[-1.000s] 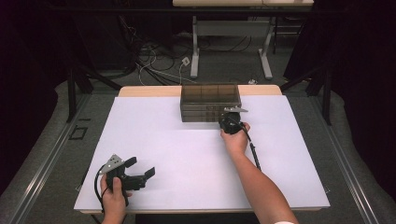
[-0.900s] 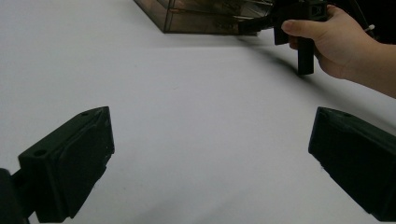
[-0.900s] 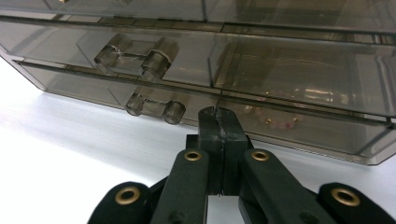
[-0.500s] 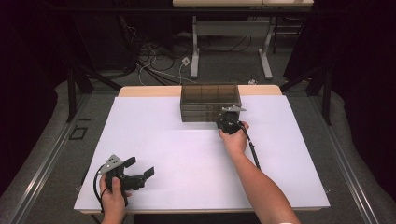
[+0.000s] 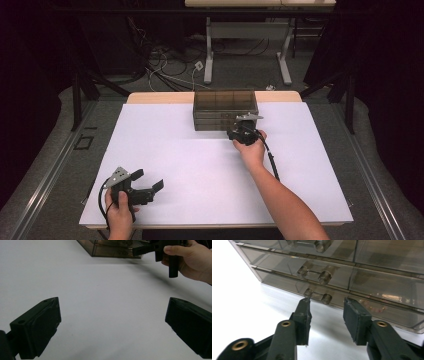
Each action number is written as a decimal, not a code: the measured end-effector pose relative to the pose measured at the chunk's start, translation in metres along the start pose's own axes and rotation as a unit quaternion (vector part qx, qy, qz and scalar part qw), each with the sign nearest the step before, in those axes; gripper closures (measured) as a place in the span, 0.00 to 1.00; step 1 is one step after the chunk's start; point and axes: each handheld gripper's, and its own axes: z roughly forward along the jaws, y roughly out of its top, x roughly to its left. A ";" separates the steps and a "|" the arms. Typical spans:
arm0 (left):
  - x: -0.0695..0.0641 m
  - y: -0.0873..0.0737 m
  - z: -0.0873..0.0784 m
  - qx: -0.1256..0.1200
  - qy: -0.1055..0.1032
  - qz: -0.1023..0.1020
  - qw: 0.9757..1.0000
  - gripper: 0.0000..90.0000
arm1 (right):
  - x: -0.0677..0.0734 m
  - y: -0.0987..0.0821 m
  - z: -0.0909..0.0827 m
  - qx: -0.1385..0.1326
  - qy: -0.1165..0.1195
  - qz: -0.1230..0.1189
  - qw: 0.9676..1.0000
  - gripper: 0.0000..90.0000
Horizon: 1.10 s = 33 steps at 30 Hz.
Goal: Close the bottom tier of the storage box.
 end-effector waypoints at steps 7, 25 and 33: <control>0.000 0.000 -0.001 0.000 0.001 -0.001 1.000 0.01 | 0.007 0.004 -0.010 -0.004 -0.001 -0.016 1.000 0.43; -0.001 0.000 0.000 0.001 0.000 0.003 1.000 0.00 | 0.024 0.012 -0.042 0.029 0.046 -0.072 0.996 0.25; -0.002 0.001 0.001 0.004 -0.002 0.004 1.000 0.01 | 0.038 0.011 -0.058 0.031 0.050 -0.081 0.995 0.15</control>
